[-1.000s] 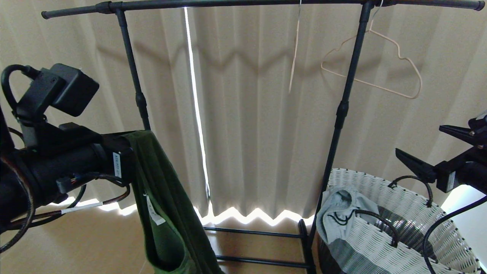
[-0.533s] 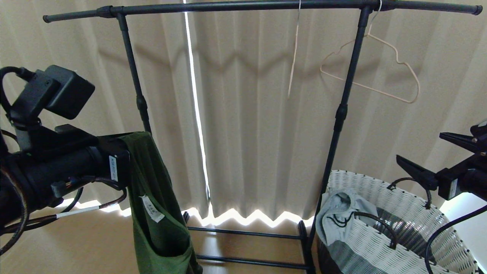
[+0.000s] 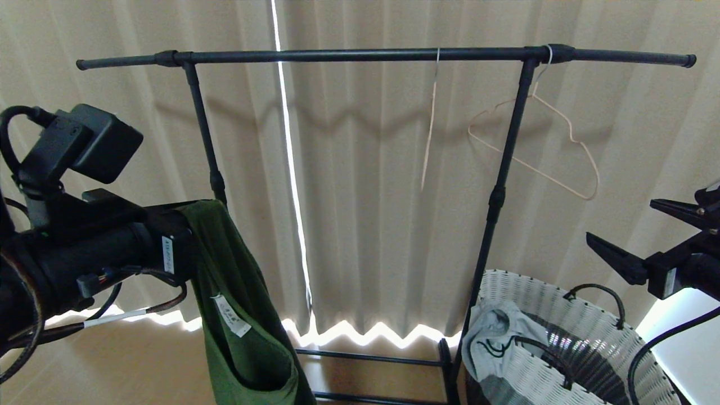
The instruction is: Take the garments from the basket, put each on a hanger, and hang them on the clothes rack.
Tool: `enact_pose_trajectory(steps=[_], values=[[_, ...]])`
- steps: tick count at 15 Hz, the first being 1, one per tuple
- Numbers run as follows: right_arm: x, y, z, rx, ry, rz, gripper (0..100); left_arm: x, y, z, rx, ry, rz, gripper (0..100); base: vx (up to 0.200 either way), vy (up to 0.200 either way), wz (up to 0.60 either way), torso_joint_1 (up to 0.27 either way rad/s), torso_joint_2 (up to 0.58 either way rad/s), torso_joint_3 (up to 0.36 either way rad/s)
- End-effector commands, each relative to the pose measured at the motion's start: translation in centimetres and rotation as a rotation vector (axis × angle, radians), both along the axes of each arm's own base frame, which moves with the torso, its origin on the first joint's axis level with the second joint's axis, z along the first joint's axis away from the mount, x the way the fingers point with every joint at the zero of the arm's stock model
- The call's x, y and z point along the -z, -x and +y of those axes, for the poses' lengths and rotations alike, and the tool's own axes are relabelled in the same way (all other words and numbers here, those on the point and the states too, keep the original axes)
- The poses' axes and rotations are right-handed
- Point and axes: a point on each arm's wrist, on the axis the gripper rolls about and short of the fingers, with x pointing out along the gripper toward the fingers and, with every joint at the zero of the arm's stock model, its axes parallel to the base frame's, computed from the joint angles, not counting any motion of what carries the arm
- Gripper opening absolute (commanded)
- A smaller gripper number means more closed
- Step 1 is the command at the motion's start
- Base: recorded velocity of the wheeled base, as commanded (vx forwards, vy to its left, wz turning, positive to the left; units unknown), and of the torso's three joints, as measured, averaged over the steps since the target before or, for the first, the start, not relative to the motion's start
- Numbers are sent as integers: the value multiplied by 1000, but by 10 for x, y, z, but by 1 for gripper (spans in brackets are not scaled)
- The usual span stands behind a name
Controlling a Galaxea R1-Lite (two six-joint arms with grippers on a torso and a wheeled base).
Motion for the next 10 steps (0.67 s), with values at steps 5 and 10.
enact_pose_trajectory(steps=[5, 10], values=[[-1, -1, -2, 8, 0, -4, 100, 1, -1, 0, -2, -1, 3, 0, 0, 0, 0, 193, -483, -285], [-4, -3, -8, 36, 0, -16, 100, 2, -2, 0, -2, -3, 7, 0, 0, 0, 0, 172, -400, -225]])
